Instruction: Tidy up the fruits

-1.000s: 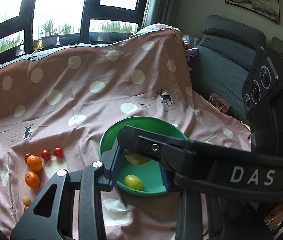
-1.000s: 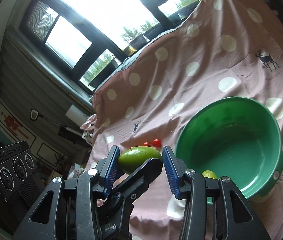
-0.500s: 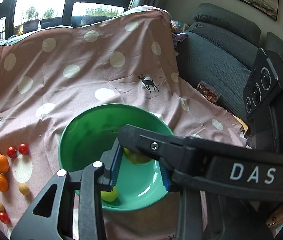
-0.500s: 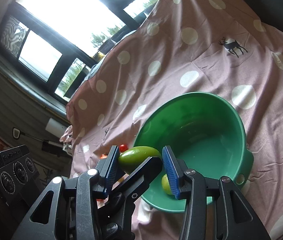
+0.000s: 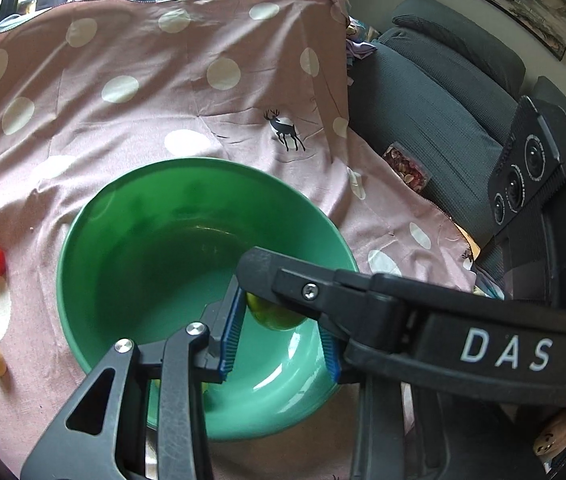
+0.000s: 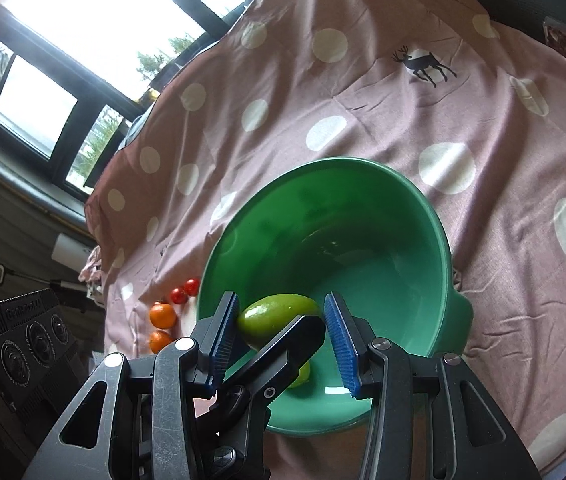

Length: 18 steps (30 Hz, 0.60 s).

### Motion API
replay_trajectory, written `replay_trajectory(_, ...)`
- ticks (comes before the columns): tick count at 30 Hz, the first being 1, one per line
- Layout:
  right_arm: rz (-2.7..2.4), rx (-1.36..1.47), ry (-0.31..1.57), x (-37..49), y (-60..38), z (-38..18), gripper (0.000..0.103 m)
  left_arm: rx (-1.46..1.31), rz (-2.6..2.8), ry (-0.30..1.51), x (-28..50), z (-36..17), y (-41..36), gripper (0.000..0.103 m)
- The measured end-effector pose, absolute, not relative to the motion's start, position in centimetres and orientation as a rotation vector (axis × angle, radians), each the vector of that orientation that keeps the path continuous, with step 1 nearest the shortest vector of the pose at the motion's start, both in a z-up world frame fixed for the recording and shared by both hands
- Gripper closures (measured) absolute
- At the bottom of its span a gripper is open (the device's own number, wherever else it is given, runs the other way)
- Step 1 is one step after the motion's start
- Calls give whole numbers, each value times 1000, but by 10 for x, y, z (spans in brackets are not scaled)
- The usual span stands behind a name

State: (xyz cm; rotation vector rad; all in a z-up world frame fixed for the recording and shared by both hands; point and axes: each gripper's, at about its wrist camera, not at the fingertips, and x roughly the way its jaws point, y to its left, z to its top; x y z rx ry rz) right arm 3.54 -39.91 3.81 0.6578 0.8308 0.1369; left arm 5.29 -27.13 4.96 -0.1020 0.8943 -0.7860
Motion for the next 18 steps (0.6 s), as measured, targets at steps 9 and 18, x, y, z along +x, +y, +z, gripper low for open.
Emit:
replay_trajectory(9,79,616,875,39,-396,31,55,-161,-818,973,60,34,-273,70)
replay_trajectory(18,38,575,909,42,-394,27,55,-154,-806,1004,58,31,-271,70)
